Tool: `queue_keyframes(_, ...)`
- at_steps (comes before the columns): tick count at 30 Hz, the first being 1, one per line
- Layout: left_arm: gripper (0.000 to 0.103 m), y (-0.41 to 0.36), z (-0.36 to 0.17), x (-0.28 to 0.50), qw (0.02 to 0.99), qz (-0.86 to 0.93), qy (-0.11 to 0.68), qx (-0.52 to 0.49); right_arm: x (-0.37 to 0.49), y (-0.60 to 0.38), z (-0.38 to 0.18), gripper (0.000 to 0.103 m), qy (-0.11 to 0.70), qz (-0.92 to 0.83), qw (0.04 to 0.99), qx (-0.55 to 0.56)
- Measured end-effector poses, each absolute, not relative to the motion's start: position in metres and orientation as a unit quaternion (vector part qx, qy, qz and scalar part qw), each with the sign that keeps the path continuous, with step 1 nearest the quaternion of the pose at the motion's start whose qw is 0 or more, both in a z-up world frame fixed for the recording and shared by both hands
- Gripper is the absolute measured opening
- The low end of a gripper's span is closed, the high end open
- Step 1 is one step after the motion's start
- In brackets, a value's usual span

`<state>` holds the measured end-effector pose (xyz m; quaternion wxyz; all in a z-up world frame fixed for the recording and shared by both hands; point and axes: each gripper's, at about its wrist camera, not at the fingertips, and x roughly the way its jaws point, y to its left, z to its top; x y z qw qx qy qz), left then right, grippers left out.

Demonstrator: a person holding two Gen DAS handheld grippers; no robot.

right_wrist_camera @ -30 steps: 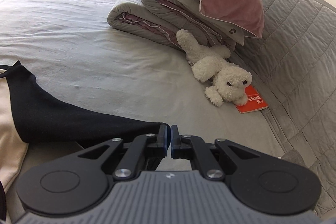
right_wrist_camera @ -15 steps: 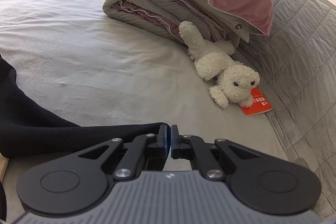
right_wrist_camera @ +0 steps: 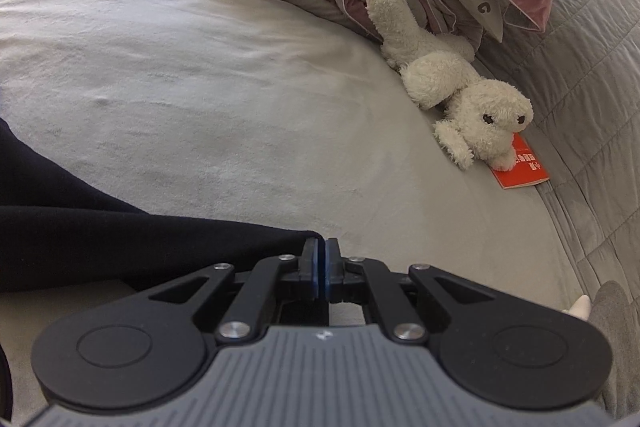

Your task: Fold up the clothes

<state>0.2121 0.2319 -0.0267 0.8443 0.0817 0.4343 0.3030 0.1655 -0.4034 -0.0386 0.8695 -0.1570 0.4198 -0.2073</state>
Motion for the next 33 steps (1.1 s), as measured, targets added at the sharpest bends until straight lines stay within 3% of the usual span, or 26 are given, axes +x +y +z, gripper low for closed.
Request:
queue_keyframes(11,0.007,0.216,-0.031,0.210,0.839,0.328,0.420,0.115,0.162,-0.402,-0.040,0.007,0.426,-0.205,0.867,-0.155)
queue_keyframes(17,0.021,0.211,-0.018,0.198,0.840,0.316,0.431,0.098,0.147,-0.406,-0.023,0.012,0.428,-0.202,0.870,-0.136)
queue_keyframes(19,0.039,0.210,-0.014,0.191,0.843,0.305,0.436,0.083,0.141,-0.405,-0.018,0.020,0.429,-0.202,0.871,-0.128)
queue_keyframes(20,0.043,0.210,-0.012,0.187,0.844,0.299,0.438,0.075,0.137,-0.404,-0.016,0.021,0.430,-0.199,0.872,-0.126)
queue_keyframes(25,0.048,0.199,-0.002,0.166,0.850,0.268,0.449,0.054,0.119,-0.397,-0.006,0.032,0.435,-0.185,0.873,-0.121)
queue_keyframes(33,0.048,0.189,0.009,0.124,0.858,0.218,0.465,0.010,0.086,-0.376,0.006,0.034,0.444,-0.136,0.878,-0.120)
